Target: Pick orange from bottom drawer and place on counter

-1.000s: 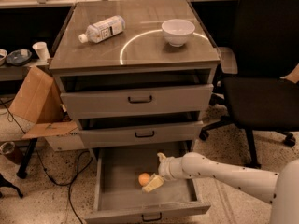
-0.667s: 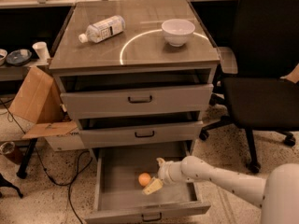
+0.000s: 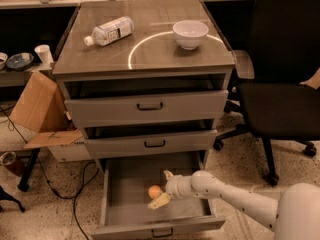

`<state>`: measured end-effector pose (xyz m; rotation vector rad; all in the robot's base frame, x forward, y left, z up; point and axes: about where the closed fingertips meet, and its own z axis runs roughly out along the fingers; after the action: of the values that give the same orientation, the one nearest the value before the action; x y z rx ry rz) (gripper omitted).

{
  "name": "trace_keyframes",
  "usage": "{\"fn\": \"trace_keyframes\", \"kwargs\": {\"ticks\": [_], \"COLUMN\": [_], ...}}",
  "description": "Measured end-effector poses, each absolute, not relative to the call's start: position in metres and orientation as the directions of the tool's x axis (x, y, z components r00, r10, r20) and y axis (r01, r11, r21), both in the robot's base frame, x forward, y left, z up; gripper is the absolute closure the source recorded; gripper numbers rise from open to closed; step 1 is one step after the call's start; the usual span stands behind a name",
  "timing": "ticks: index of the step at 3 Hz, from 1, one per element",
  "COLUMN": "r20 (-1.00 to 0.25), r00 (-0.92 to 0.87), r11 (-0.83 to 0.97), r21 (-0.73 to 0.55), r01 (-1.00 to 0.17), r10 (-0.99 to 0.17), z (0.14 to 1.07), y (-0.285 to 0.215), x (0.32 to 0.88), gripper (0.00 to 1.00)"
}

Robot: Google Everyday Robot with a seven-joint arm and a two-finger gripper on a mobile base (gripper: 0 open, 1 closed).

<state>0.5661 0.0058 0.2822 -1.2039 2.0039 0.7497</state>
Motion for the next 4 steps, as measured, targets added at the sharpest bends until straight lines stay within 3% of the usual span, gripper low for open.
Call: {"fn": "trace_keyframes", "kwargs": {"ticks": [4], "r20": [-0.874], "r00": [-0.291], "r11": [0.286], "r21": [0.185], "r01": [-0.94], "r10": [-0.389], "z": [0.187], "y": [0.067], "x": [0.596], "gripper": [0.0]}}
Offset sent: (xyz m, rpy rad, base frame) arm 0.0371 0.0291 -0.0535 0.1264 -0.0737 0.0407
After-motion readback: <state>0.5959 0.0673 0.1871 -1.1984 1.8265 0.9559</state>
